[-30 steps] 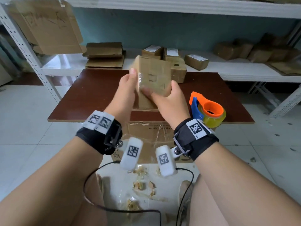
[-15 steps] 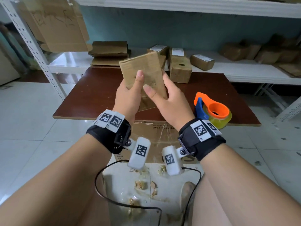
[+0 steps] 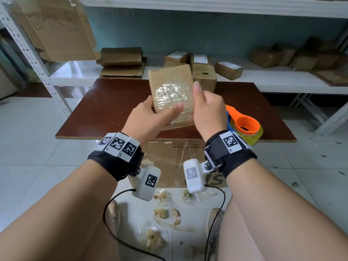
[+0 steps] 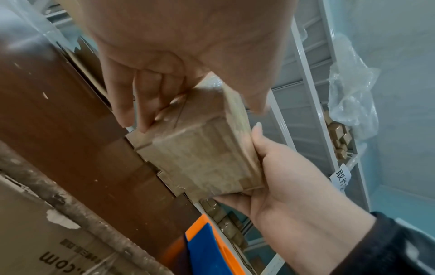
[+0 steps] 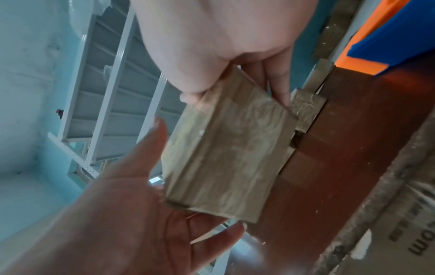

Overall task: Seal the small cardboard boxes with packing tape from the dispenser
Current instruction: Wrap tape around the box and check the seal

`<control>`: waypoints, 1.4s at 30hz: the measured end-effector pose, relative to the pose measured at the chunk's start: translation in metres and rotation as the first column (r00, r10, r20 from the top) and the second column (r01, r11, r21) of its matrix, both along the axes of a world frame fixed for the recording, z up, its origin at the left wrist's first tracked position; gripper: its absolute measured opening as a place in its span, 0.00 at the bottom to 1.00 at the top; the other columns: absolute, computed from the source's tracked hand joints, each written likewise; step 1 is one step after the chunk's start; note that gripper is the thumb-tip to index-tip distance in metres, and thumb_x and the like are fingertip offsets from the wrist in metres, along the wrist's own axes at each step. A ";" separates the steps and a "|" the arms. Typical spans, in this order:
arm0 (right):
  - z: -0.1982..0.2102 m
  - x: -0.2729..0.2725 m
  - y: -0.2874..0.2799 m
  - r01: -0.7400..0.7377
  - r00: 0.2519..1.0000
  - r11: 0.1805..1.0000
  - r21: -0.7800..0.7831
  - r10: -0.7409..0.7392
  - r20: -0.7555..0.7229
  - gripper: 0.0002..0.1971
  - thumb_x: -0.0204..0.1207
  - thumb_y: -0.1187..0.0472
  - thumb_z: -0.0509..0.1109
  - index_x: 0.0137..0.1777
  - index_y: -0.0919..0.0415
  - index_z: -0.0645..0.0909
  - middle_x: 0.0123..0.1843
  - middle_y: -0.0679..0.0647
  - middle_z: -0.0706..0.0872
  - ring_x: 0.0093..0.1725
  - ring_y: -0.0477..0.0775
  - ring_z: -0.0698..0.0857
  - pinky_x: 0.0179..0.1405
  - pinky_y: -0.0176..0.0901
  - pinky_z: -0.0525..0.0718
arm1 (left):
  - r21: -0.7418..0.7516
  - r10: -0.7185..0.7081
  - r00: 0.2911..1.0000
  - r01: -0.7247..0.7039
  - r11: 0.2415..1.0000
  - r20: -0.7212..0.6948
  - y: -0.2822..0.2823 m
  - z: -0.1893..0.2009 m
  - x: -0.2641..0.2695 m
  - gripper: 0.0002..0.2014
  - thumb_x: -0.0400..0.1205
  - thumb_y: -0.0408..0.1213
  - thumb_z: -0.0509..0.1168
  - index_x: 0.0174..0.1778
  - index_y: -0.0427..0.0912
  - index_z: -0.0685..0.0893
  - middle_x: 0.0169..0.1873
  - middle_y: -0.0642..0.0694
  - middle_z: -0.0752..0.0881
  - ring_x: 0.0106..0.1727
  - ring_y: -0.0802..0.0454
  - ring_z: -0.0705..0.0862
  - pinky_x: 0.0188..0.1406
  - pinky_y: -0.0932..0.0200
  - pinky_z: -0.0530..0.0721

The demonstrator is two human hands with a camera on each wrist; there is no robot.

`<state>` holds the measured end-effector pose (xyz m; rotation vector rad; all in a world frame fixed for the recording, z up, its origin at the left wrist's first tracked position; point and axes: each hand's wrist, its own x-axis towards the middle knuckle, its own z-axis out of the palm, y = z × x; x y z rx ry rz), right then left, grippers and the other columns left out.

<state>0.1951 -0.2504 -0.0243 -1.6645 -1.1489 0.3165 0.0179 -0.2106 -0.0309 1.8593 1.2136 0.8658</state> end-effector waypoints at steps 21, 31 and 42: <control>-0.006 -0.017 -0.014 -0.459 0.821 0.755 -0.468 0.562 0.102 0.66 0.71 0.35 0.84 0.94 0.48 0.38 0.85 0.45 0.74 0.76 0.48 0.80 0.68 0.42 0.82 | -0.097 0.221 0.965 -0.208 0.973 0.141 0.016 -0.004 -0.019 0.30 0.70 0.74 0.79 0.35 0.46 0.91 0.30 0.53 0.93 0.34 0.56 0.92 0.46 0.51 0.93; -0.005 -0.027 -0.019 -0.076 0.993 0.985 -0.154 0.089 0.077 0.43 0.64 0.20 0.76 0.65 0.51 0.69 0.60 0.46 0.88 0.56 0.55 0.89 0.54 0.58 0.90 | 0.060 0.180 0.983 -0.182 0.982 0.030 0.002 0.001 -0.001 0.36 0.90 0.69 0.54 0.30 0.43 0.82 0.28 0.48 0.84 0.32 0.49 0.83 0.34 0.53 0.77; 0.003 -0.026 -0.021 -0.399 0.882 0.843 -0.360 0.460 0.103 0.26 0.90 0.53 0.65 0.84 0.50 0.61 0.73 0.55 0.83 0.66 0.57 0.85 0.66 0.58 0.84 | -0.605 0.442 0.734 -0.054 0.795 0.516 0.004 0.006 -0.001 0.57 0.55 0.80 0.81 0.73 0.44 0.84 0.58 0.42 0.95 0.55 0.38 0.96 0.60 0.34 0.93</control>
